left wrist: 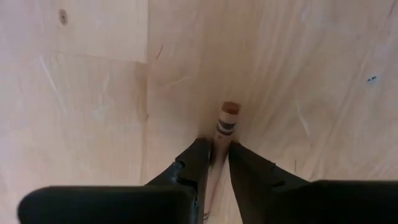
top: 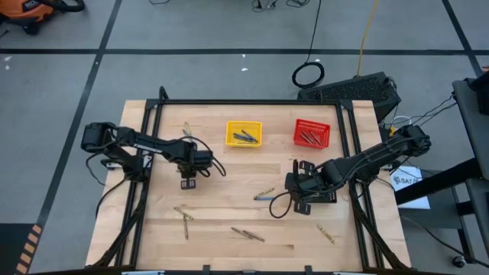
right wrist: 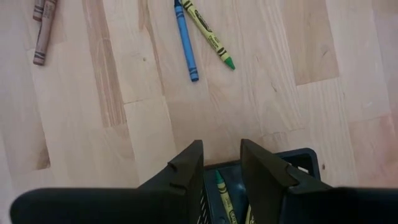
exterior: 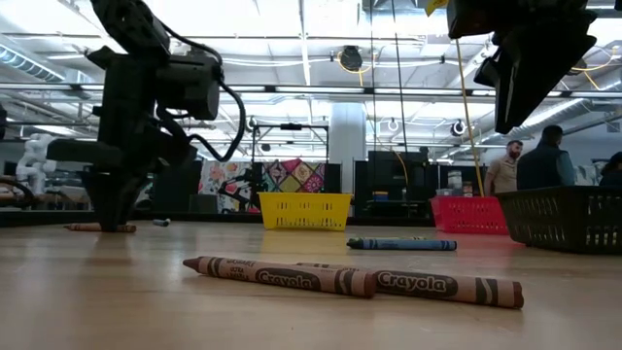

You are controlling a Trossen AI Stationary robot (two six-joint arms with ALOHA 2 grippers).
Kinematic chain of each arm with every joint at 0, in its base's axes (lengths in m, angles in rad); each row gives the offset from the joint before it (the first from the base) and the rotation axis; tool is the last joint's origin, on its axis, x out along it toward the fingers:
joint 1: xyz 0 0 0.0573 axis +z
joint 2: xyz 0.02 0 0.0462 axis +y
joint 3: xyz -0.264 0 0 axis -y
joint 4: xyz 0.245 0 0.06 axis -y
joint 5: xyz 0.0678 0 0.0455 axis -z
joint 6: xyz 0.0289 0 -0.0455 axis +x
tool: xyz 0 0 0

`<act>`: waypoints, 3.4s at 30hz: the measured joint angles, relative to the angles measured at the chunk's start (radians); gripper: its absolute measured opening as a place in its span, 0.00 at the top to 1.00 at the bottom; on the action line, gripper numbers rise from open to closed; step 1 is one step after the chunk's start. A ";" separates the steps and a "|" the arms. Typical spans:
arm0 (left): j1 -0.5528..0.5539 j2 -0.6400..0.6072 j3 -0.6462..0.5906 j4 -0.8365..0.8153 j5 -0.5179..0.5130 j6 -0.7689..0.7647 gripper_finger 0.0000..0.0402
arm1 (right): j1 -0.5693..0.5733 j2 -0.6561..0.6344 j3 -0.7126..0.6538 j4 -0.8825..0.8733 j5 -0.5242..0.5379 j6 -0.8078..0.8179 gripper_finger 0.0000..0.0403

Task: Sort crayons
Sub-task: Put the brown crayon into the red bin

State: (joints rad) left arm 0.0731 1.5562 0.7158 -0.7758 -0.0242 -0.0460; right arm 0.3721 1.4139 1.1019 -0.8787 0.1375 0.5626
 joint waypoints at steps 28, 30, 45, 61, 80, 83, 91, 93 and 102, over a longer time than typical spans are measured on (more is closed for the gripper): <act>-0.037 -0.198 0.020 0.145 0.087 -0.081 1.00 | 0.000 0.000 0.000 0.094 0.049 -0.005 0.77; -0.042 -0.218 0.021 0.196 0.088 -0.081 1.00 | 0.001 0.000 0.000 0.113 0.049 -0.026 0.77; -0.064 -0.277 0.022 0.642 0.103 -0.018 1.00 | 0.001 0.000 0.000 0.204 0.205 -0.115 0.76; -0.101 -0.278 0.023 1.028 0.107 0.061 1.00 | 0.001 0.000 0.000 0.512 0.360 -0.349 0.61; -0.135 -0.274 0.023 1.298 0.148 0.089 1.00 | -0.034 0.100 0.000 0.952 0.454 -0.716 0.61; -0.135 -0.274 0.023 1.301 0.148 0.096 1.00 | -0.046 0.106 0.000 0.994 0.466 -0.731 0.61; -0.135 -0.274 0.023 1.300 0.149 0.109 1.00 | -0.085 0.121 0.000 1.093 0.393 -0.735 0.63; -0.135 -0.274 0.023 1.300 0.150 0.111 1.00 | -0.095 0.122 0.000 1.093 0.360 -0.732 0.65; -0.135 -0.273 0.023 1.298 0.152 0.114 0.99 | -0.129 0.122 0.000 1.144 0.301 -0.706 0.72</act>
State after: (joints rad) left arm -0.0616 1.2827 0.7391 0.5220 0.1276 0.0677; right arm 0.2432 1.5360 1.1023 0.2650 0.4389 -0.1430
